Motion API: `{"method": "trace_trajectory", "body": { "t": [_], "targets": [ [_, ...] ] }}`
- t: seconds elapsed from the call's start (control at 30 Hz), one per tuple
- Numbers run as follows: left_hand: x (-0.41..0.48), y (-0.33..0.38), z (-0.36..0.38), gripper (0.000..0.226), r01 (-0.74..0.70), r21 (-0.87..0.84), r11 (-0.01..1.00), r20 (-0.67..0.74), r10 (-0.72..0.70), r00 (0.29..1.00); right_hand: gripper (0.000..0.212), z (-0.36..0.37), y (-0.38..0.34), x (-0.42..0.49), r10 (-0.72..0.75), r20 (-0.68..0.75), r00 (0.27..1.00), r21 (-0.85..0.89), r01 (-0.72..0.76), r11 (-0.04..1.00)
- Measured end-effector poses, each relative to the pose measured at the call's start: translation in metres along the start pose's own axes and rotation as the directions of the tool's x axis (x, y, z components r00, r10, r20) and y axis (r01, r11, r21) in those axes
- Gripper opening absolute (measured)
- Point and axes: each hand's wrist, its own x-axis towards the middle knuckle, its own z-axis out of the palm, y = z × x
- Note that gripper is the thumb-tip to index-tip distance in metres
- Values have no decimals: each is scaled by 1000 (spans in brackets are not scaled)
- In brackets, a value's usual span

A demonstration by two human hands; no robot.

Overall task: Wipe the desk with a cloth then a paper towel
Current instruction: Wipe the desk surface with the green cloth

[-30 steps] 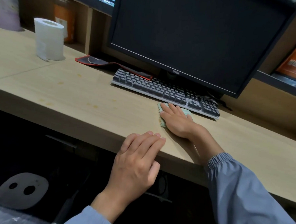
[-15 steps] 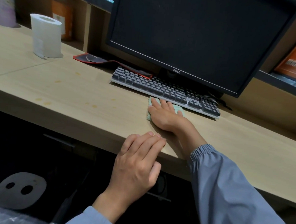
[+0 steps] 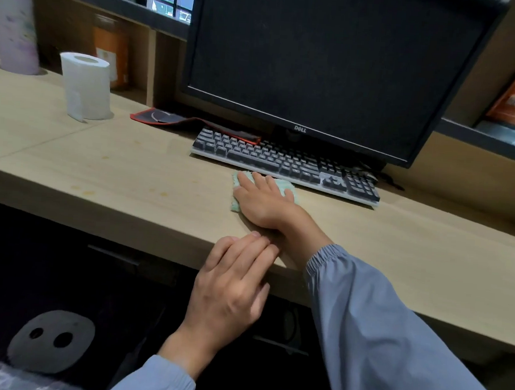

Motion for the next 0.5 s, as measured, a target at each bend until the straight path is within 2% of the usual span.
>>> {"method": "trace_trajectory", "body": {
  "t": [0.27,0.5],
  "targets": [
    [-3,-8,-10,39,19,-115,993,-167,-38,985,58,9,10,-43,-101,18,995,-30,102,994],
    [-4,-10,-24,37,10,-128,992,-104,-23,994,56,15,13,-97,-145,15,989,-105,146,984]
  ]
}}
